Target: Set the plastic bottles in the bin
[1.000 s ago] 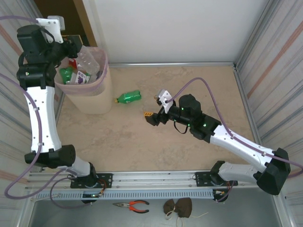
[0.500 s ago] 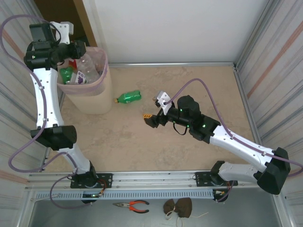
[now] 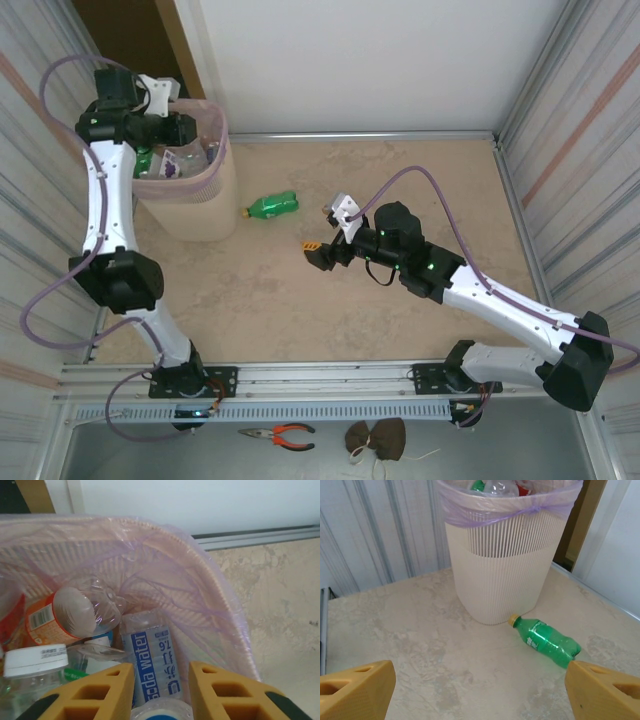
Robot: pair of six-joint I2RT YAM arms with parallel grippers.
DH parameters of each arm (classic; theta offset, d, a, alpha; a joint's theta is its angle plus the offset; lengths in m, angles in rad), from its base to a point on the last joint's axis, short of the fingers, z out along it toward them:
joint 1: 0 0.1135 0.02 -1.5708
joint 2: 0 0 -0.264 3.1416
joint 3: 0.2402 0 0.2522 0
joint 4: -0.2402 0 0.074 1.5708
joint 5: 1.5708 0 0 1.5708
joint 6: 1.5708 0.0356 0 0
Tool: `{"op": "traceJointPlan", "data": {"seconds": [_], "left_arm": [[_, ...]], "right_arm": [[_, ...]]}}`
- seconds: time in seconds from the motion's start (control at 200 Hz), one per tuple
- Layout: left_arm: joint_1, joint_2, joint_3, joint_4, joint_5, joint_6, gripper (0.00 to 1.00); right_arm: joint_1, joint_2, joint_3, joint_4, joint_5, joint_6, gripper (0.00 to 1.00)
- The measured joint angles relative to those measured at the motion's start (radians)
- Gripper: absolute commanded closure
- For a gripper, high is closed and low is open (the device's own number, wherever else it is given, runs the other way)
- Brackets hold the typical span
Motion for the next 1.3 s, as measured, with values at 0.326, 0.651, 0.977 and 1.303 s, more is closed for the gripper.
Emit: {"op": "traceJointPlan", "data": {"seconds": [0.326, 0.651, 0.977, 1.303], "left_arm": [[-0.081, 0.017, -0.110, 0.100, -0.068, 0.054, 0.64], [-0.098, -0.037, -0.319, 0.208, -0.079, 0.038, 0.50], [-0.055, -0.073, -0.325, 0.212, -0.023, -0.024, 0.30], [-0.024, -0.196, -0.277, 0.208, 0.059, -0.083, 0.25]], "right_arm": [[0.001, 0.000, 0.000, 0.000, 0.018, 0.000, 0.13], [0.001, 0.000, 0.000, 0.000, 0.022, -0.001, 0.13], [0.001, 0.033, 0.006, -0.010, 0.027, -0.003, 0.13], [-0.053, 0.178, 0.161, -0.099, 0.108, 0.092, 0.15]]}}
